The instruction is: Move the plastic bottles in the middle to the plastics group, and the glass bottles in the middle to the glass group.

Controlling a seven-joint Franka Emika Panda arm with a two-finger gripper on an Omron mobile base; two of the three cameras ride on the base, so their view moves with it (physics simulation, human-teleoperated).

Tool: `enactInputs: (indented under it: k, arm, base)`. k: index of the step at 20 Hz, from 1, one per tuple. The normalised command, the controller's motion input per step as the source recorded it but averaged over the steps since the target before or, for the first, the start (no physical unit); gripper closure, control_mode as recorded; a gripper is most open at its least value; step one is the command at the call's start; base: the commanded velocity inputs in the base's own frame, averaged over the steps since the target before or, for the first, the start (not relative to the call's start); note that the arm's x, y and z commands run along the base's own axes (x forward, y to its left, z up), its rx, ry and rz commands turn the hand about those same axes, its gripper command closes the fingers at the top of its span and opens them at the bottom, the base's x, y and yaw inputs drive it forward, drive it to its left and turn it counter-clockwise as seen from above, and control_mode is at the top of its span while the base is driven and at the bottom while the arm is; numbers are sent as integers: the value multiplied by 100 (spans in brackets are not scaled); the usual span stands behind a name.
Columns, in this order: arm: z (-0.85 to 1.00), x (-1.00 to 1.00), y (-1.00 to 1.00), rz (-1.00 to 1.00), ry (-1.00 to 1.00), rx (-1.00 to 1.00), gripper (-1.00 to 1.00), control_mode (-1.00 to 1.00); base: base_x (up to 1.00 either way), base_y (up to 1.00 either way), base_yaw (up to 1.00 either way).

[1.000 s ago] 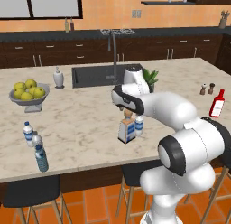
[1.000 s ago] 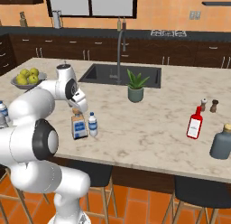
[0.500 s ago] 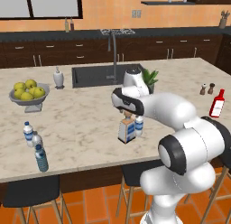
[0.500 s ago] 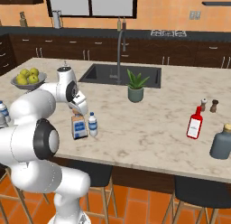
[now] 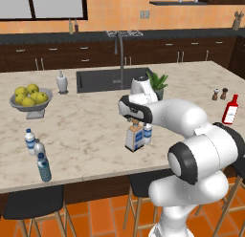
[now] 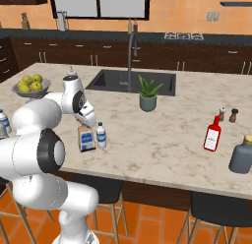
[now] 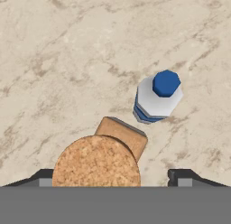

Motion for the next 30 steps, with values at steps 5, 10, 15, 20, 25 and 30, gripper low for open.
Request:
enactInputs:
  k: [5,10,15,20,25,30]
  arm:
    - [0,0,0,0,0,0,100,-100]
    - [6,0,2,0,0,0,100,-100]
    - [60,-12,17,0,-4,-1,100,-100]
    - [84,-29,0,2,-5,0,100,-100]
    - [91,-44,-8,2,-3,0,100,-100]
    - [72,-32,-35,0,-1,0,100,-100]
  base:
    - [0,0,0]
    - [0,0,0]
    - [0,0,0]
    - [0,0,0]
    - [0,0,0]
    - [0,0,0]
